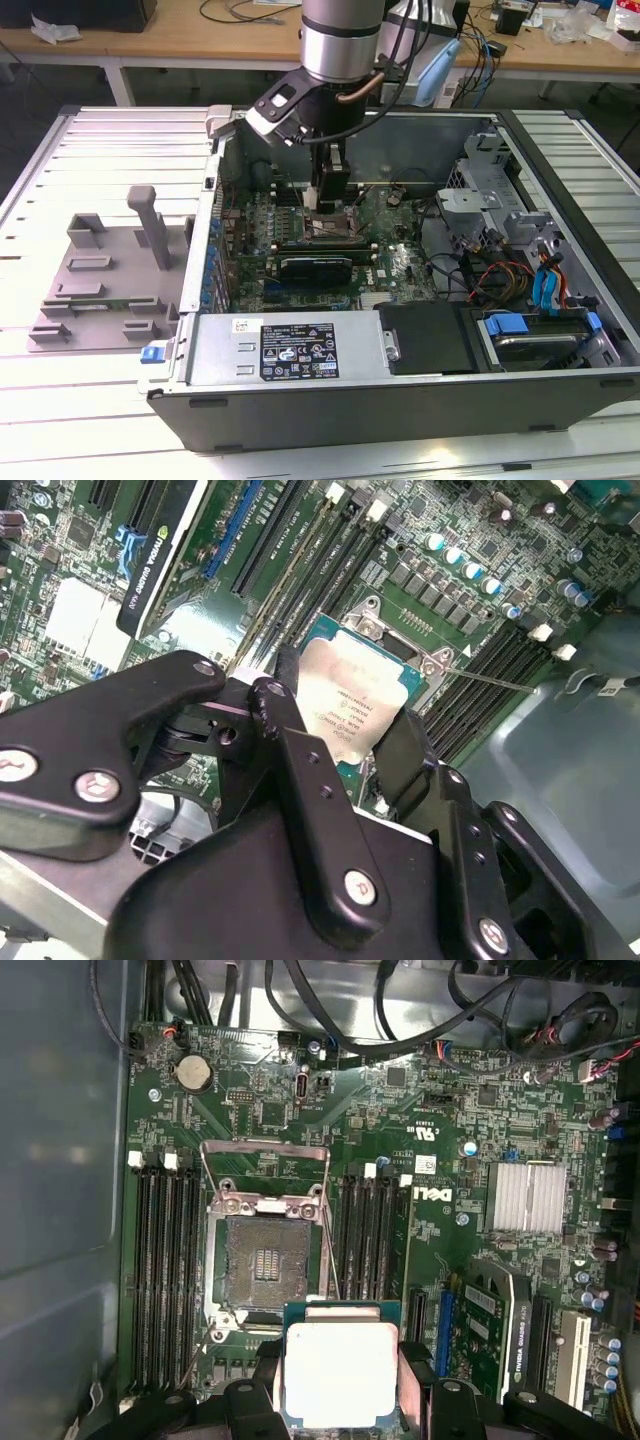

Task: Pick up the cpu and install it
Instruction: 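Place the cpu into insertion slot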

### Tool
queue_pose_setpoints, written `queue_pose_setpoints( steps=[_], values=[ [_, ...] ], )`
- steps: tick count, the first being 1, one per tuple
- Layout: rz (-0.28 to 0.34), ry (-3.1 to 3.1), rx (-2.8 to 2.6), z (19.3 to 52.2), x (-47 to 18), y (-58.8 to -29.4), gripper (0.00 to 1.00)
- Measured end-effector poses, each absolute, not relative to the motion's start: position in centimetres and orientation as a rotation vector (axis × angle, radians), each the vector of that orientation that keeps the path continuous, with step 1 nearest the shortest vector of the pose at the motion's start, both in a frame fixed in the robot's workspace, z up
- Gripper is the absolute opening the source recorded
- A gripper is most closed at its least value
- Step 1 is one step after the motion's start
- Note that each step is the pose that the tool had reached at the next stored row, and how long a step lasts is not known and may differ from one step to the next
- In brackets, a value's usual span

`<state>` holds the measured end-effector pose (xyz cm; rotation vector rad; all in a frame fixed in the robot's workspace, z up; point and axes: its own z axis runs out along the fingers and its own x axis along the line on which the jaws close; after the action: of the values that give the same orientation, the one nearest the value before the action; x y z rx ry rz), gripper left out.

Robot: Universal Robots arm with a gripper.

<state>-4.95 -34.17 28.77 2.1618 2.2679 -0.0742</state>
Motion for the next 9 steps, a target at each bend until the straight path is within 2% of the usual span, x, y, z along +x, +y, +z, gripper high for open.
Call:
queue_pose_setpoints(
  steps=[9],
  values=[
    [-0.074, 2.268, 2.162, 27.96, -4.58, -34.13, 0.55]
  ],
)
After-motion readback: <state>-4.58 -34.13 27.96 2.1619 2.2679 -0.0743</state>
